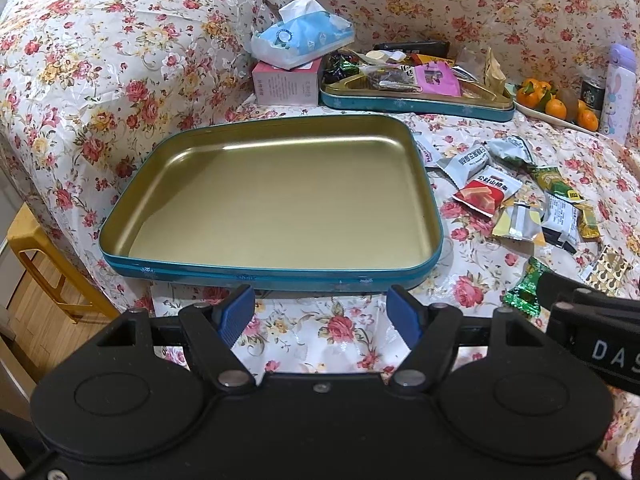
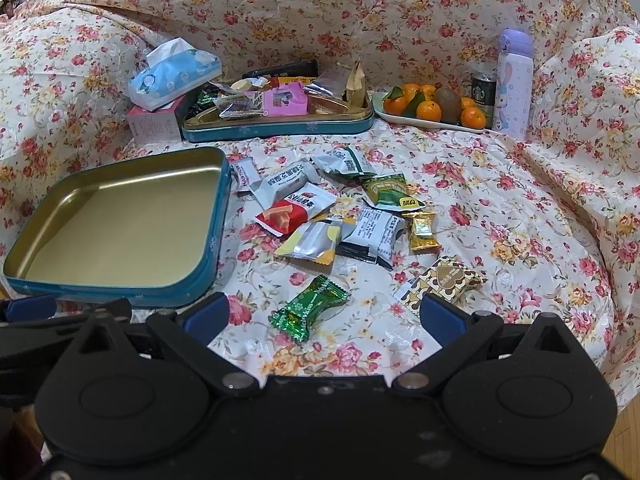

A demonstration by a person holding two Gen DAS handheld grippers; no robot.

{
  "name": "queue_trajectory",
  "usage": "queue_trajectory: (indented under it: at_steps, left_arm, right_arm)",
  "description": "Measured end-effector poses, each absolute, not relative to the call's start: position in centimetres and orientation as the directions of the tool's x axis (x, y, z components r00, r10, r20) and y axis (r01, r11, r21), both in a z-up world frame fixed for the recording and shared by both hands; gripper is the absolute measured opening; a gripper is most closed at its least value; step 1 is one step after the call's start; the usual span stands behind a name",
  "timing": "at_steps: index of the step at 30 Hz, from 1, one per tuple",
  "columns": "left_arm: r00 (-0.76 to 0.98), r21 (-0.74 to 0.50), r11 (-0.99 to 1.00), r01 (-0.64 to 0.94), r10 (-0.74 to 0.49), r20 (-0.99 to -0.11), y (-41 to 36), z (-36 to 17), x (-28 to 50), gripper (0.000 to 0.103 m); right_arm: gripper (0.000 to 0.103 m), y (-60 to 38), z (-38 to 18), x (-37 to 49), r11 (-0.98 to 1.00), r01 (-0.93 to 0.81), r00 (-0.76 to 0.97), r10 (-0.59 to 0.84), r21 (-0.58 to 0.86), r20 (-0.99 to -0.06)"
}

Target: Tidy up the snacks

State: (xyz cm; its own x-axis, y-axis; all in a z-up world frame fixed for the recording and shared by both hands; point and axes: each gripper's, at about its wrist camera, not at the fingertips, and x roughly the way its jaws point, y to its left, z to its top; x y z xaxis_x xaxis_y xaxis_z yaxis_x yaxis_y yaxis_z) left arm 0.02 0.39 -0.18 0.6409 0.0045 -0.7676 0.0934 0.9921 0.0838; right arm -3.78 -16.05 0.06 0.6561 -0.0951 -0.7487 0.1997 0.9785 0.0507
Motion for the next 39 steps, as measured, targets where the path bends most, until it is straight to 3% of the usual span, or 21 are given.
queue_trajectory:
  at_steps: [39]
  left_arm:
    - [0.640,0.077,0.993,0.088,0.003,-0.769,0.43,-0.34,-0.08,0.073]
  right_arm:
    - [0.103,-15.93,0.13,-3.71,0.981,0.192,0.643,-0.096,0.038,-0.760]
